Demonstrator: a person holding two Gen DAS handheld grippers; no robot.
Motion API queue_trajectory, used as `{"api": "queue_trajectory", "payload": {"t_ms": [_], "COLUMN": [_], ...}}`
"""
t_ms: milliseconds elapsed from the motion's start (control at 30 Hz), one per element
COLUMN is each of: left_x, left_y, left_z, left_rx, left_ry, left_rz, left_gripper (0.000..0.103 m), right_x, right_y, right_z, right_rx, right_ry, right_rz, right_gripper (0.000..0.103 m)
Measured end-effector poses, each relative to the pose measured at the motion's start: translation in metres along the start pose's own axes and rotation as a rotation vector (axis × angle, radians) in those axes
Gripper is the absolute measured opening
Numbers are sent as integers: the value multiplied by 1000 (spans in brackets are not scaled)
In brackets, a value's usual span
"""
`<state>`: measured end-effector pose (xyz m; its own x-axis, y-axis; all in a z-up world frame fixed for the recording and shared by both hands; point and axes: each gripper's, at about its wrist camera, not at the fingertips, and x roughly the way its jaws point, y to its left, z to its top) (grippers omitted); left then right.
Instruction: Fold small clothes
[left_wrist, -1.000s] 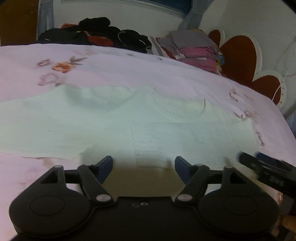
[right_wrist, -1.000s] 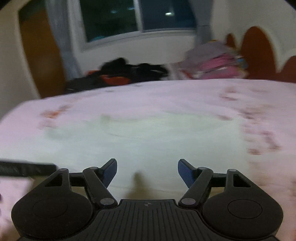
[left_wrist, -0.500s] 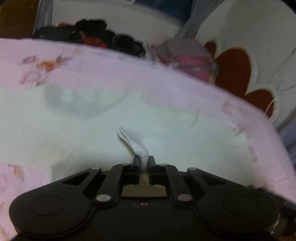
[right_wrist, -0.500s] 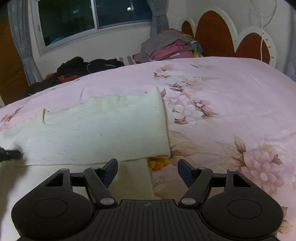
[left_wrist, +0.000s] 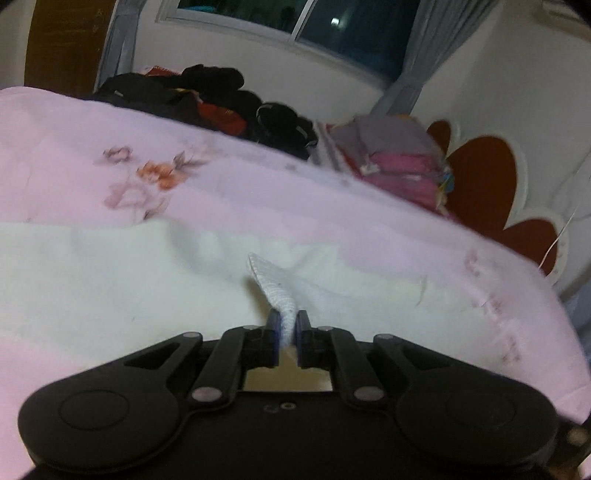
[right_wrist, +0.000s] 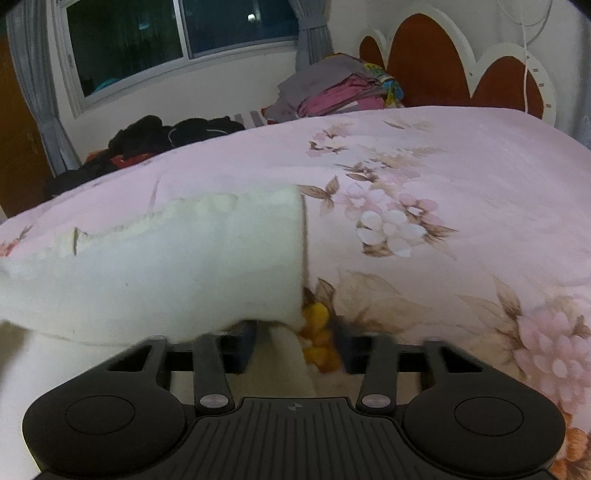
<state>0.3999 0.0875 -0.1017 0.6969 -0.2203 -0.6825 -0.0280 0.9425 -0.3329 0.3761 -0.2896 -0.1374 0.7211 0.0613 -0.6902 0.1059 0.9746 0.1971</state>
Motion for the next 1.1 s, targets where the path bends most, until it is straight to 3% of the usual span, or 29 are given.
{"api": "queue_trajectory", "payload": {"t_ms": [200, 300, 333, 367, 433, 533, 633, 700, 767, 933, 1100], "left_x": [22, 15, 11, 4, -10, -21, -11, 4, 19, 27, 9], "left_y": [12, 5, 4, 2, -1, -14, -29, -34, -34, -33, -27], "left_z": [-14, -17, -17, -17, -17, -14, -13, -14, -19, -30, -23], "left_rx": [11, 56, 68, 80, 101, 158, 185, 176, 165, 220, 154], "left_ry": [71, 49, 28, 4, -64, -109, -82, -46, 0, 34, 49], "left_rz": [56, 110, 141, 157, 171, 142, 88, 79, 90, 112, 110], "left_gripper": [8, 26, 37, 51, 63, 63, 64, 64, 63, 63, 67], "right_x": [-3, -9, -14, -19, -33, -38, -21, -11, 0, 24, 15], "right_y": [-13, -15, -17, -18, -19, -14, -2, 11, 22, 23, 13], "right_z": [-3, -2, -1, -1, 0, 12, 25, 29, 30, 14, 21], "right_rx": [53, 41, 40, 41, 41, 10, -10, -39, -63, -148, -102], "right_ry": [7, 30, 28, 21, -24, -69, -63, -64, -41, 19, 20], "right_rz": [-52, -31, -29, -30, -25, -20, -2, 20, 51, 11, 14], "right_gripper": [13, 14, 17, 33, 58, 59, 58, 52, 39, 37, 37]}}
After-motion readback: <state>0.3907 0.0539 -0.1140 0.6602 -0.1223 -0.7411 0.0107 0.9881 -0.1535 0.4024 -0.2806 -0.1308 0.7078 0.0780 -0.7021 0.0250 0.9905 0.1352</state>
